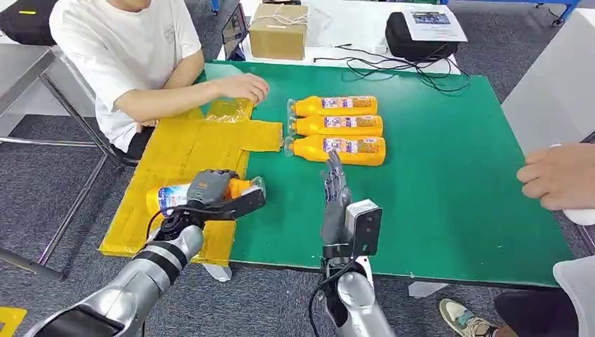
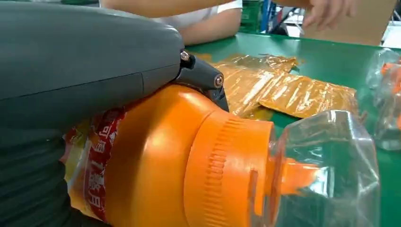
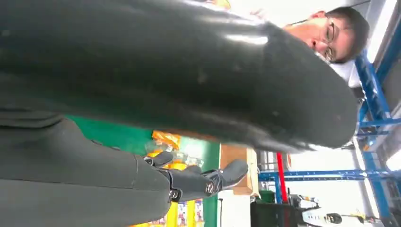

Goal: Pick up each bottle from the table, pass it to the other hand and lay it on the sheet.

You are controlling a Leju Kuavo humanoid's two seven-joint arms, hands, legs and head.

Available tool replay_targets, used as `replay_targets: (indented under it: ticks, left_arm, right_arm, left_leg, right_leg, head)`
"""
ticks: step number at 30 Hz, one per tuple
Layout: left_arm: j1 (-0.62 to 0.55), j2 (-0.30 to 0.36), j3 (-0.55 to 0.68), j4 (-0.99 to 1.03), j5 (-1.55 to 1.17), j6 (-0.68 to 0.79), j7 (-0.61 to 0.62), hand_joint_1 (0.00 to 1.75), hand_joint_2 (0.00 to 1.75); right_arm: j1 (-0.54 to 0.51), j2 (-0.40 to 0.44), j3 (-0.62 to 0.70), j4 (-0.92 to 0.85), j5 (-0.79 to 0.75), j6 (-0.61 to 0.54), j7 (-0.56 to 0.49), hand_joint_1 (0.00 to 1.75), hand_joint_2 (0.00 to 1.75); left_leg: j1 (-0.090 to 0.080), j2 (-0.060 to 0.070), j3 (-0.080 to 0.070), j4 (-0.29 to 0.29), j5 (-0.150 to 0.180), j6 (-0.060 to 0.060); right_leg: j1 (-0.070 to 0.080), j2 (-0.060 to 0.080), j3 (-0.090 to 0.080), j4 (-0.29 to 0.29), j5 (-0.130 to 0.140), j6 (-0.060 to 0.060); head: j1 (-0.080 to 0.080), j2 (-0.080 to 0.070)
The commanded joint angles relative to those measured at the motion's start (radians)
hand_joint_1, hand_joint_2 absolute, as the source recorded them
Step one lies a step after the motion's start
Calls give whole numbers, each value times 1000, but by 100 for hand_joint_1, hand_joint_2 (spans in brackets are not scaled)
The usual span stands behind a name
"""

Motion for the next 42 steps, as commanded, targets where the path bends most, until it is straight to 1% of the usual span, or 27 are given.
replay_targets:
  ticks: [1,2,3,4,6,7,13,17,18,19,20,22,24,26,28,29,30,31,32,33,34,35,38,39,40,41,42]
  left_arm:
    - [-41,-29,15,202,-43,-45,11,175,175]
    - [-40,-32,17,207,-43,-64,7,122,175]
    - [-36,-38,22,212,-35,-82,-3,3,175]
    - [-29,-46,50,215,0,-127,-30,0,175]
    - [-25,-45,38,217,-1,-170,-48,0,175]
    - [-24,-48,60,220,28,-199,-55,0,175]
    - [-26,-48,59,217,28,-204,-56,0,175]
    - [-42,-66,134,209,133,-306,-67,0,175]
    - [-41,-74,157,192,175,-325,-117,0,175]
    - [-33,-80,158,159,194,-303,-165,0,0]
    - [-25,-92,163,132,219,-303,-196,0,0]
    - [6,-105,165,62,263,-277,-251,0,0]
    - [59,-112,161,-44,317,-237,-320,0,0]
    - [148,-129,156,-251,426,-173,-388,0,0]
    - [218,-136,137,-453,561,-151,-401,0,0]
    - [248,-143,135,-539,642,-134,-432,0,0]
    - [274,-151,130,-621,720,-120,-430,0,0]
    - [302,-165,126,-721,844,-115,-438,0,175]
    - [317,-171,121,-784,932,-99,-426,0,175]
    - [331,-168,110,-835,969,-68,-441,0,175]
    - [345,-159,96,-880,1069,-81,-407,0,175]
    - [360,-161,102,-907,1087,-67,-424,0,175]
    - [406,-149,91,-959,1107,-51,-468,0,175]
    - [427,-145,82,-984,1127,-59,-480,0,175]
    - [436,-145,79,-989,1128,-59,-482,0,175]
    - [451,-141,76,-1005,1130,-61,-496,0,175]
    - [460,-138,74,-1014,1130,-62,-498,0,175]
  right_arm:
    - [-59,-27,34,106,3,16,5,0,0]
    - [-61,-27,34,108,4,18,6,0,0]
    - [-63,-28,35,110,6,21,6,0,0]
    - [-65,-29,34,113,9,24,7,0,0]
    - [-68,-29,30,119,9,27,7,0,0]
    - [-71,-29,27,123,9,28,8,0,0]
    - [-73,-29,26,127,8,28,8,0,0]
    - [-82,-24,14,142,11,31,9,0,0]
    - [-84,-25,12,145,13,32,10,0,0]
    - [-86,-26,10,149,12,39,11,0,0]
    - [-88,-29,5,152,-16,76,15,0,0]
    - [-84,-30,-6,149,-47,113,12,0,0]
    - [-75,-38,6,139,-31,125,6,0,0]
    - [-45,-37,6,117,-6,94,-24,0,0]
    - [-27,-39,14,112,33,36,-52,0,0]
    - [-17,-36,15,107,56,-5,-76,0,0]
    - [-4,-34,19,96,92,-67,-114,0,0]
    - [10,-41,31,79,102,-95,-140,0,0]
    - [20,-44,32,68,94,-110,-141,0,0]
    - [22,-54,45,65,97,-110,-143,0,0]
    - [32,-63,47,59,113,-142,-152,0,0]
    - [36,-69,50,55,114,-143,-153,0,175]
    - [49,-84,50,50,142,-178,-171,0,175]
    - [56,-103,66,49,212,-223,-169,0,175]
    - [64,-109,65,48,211,-222,-169,0,175]
    - [67,-134,81,49,267,-234,-150,0,175]
    - [74,-141,77,42,267,-234,-150,0,175]
  left_leg:
    - [0,2,5,-1,-1,-1]
    - [0,1,5,-1,-1,-1]
    - [0,1,6,-1,-1,-1]
    - [0,1,5,-1,0,-1]
    - [0,1,5,-2,0,-2]
    - [0,1,6,-1,0,-2]
    - [0,1,6,-1,1,-3]
    - [0,0,6,-1,1,-3]
    - [0,1,6,-1,1,-3]
    - [0,0,6,-1,2,-3]
    - [0,0,7,-2,2,-4]
    - [0,-1,7,-1,2,-3]
    - [0,-2,7,-1,2,-3]
    - [0,-1,7,-1,2,-3]
    - [0,-2,5,0,1,-3]
    - [0,-2,5,0,1,-3]
    - [0,-2,4,1,0,-3]
    - [0,-2,1,0,2,-3]
    - [0,-3,3,2,0,-3]
    - [0,-3,-1,2,1,-3]
    - [0,-2,0,3,-1,-3]
    - [1,-3,1,3,-2,-3]
    - [0,0,-1,0,0,-3]
    - [0,0,2,1,-2,-4]
    - [0,-1,-2,0,1,-3]
    - [0,0,1,0,0,-3]
    - [0,-1,0,-1,1,-3]
  right_leg:
    - [0,4,4,-1,0,-1]
    - [0,3,4,-1,0,-1]
    - [0,4,5,0,0,-2]
    - [0,2,3,0,0,-1]
    - [0,3,3,0,0,-1]
    - [0,4,4,0,0,-2]
    - [0,3,4,1,1,-4]
    - [0,2,4,1,1,-4]
    - [0,2,4,2,1,-4]
    - [0,0,4,2,1,-3]
    - [0,2,5,1,1,-4]
    - [0,0,6,1,1,-3]
    - [0,0,6,1,1,-3]
    - [0,1,6,1,1,-3]
    - [0,0,4,2,0,-3]
    - [0,0,4,2,0,-3]
    - [0,0,3,3,-1,-4]
    - [0,-1,0,2,0,-3]
    - [0,-1,2,3,-2,-4]
    - [0,-1,-2,3,0,-3]
    - [0,0,-1,4,-2,-4]
    - [0,0,-1,5,-2,-4]
    - [0,2,-3,2,0,-4]
    - [0,3,-1,3,-1,-4]
    - [0,1,-4,3,0,-4]
    - [0,2,-1,2,-1,-4]
    - [0,1,-2,1,0,-3]
  head:
    - [0,0]
    - [0,0]
    - [0,0]
    - [0,0]
    - [0,0]
    - [0,0]
    - [0,0]
    - [0,0]
    - [0,0]
    - [0,0]
    - [0,0]
    - [0,0]
    - [0,0]
    - [0,0]
    - [0,0]
    - [1,0]
    - [0,0]
    - [0,0]
    - [0,0]
    - [0,0]
    - [0,0]
    - [1,0]
    - [0,0]
    - [0,0]
    - [0,0]
    - [0,0]
    - [0,0]
